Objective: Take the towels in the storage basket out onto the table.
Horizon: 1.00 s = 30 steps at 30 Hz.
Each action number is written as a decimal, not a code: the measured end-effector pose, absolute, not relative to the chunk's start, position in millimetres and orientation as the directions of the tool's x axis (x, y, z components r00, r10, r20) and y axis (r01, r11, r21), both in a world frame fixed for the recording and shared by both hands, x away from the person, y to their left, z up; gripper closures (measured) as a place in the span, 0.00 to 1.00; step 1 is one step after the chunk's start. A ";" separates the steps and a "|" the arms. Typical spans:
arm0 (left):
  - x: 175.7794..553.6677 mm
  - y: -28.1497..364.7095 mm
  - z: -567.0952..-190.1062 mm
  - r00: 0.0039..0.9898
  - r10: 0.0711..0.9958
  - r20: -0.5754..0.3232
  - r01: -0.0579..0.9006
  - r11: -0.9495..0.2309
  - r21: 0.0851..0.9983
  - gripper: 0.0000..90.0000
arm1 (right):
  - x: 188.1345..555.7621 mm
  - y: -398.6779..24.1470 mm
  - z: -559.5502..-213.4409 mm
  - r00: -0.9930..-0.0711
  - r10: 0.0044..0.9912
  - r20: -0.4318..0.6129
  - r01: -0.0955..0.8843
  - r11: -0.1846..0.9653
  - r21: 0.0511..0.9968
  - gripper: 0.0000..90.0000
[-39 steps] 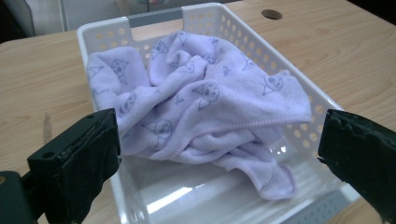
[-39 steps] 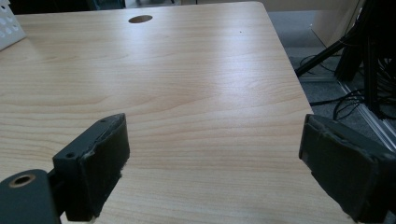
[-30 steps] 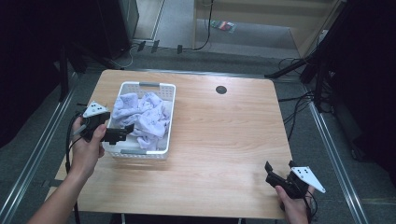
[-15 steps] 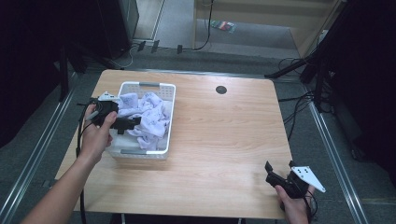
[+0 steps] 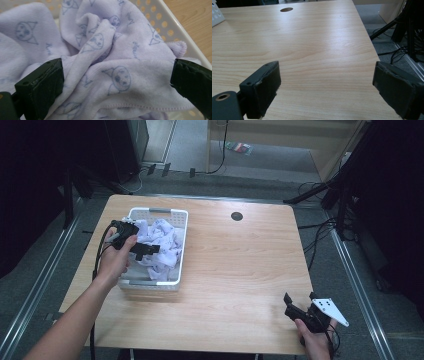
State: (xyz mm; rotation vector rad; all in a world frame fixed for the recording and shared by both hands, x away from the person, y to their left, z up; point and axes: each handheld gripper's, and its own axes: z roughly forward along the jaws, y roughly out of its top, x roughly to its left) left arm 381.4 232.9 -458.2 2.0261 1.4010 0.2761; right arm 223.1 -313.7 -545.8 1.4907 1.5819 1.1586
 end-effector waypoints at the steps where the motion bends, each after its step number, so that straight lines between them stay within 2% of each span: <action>1: 383.3 231.6 -459.1 0.409 0.890 -0.202 0.763 -0.212 0.611 0.00 | 222.9 -313.7 -545.8 -0.129 0.986 0.103 0.396 -0.044 0.917 0.09; 21: 412.4 212.5 -490.4 0.323 0.924 -0.204 0.871 -0.207 0.446 0.00 | 222.4 -313.3 -545.8 -0.129 0.987 0.099 0.393 -0.041 0.919 0.07; 30: 418.4 207.5 -499.0 0.316 0.929 -0.191 0.884 -0.215 0.414 0.00 | 222.5 -313.1 -545.8 -0.132 0.986 0.098 0.393 -0.038 0.919 0.07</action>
